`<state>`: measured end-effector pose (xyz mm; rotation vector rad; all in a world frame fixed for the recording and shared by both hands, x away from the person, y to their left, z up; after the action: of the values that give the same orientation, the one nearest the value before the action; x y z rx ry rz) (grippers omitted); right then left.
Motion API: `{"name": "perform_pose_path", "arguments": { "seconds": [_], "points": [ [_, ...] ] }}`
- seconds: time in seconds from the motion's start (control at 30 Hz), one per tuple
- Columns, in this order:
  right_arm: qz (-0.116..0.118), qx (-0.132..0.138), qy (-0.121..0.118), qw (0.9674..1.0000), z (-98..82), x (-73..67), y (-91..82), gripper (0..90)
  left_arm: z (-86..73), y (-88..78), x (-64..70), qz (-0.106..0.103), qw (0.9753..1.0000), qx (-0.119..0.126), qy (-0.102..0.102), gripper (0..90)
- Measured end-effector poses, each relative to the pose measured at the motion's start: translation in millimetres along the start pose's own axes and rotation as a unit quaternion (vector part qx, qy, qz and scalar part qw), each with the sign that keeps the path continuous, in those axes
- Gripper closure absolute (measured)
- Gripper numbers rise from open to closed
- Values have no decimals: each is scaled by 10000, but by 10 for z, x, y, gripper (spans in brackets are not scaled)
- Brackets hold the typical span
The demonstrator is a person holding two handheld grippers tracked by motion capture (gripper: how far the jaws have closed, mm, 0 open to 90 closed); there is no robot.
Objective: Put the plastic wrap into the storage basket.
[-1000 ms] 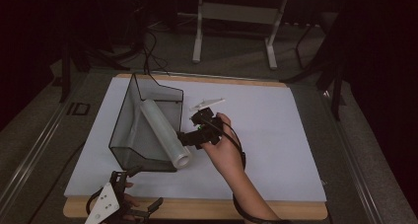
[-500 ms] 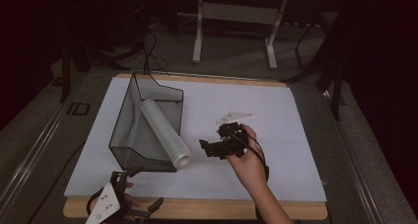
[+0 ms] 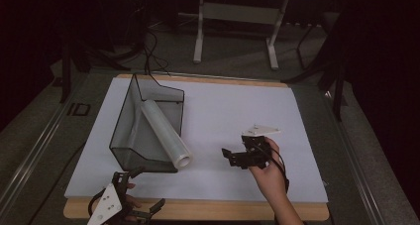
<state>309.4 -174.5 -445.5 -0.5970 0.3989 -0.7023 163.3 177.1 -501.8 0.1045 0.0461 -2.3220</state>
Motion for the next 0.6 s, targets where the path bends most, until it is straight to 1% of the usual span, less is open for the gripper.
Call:
{"name": "perform_pose_path", "arguments": {
  "seconds": [0.17, 0.2, 0.3, 0.37, 0.4, 0.5, 0.6],
  "points": [
    [2, 56, 55, 10000, -139, 123, -53, 137, -1, 2, 7, -13, 10000, -8, 18, 0],
    [15, 79, 99, 9999, -168, 143, -62, 137, -1, 2, 7, -17, 10000, -9, 19, 1],
    [-52, 57, 137, 9999, -252, 204, -77, 137, -1, 1, 2, -10, 10000, -17, 3, 1],
    [-76, 90, 180, 9998, -305, 250, -100, 137, 0, -1, 1, -7, 10000, -2, 8, 1],
    [-150, 96, 177, 9997, -337, 277, -116, 137, 0, -1, 2, -8, 10000, -3, 11, 0],
    [-258, 183, 195, 9993, -413, 339, -164, 137, -1, 0, 4, -13, 10000, -14, 15, 1],
    [-262, 192, 228, 9992, -499, 396, -201, 137, -2, 2, 4, -13, 10000, -16, 12, 0]
  ]
}}
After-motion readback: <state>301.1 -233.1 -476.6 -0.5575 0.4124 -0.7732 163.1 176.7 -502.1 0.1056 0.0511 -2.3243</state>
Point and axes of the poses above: each handheld gripper's, and its own axes: y roughly forward along the jaws, z roughly out of its top, x roughly to its right, the point moved 1 cm from there along y, roughly forward along the jaws, and after that the axes turned 6 degrees about z, right-handed, at the moved point
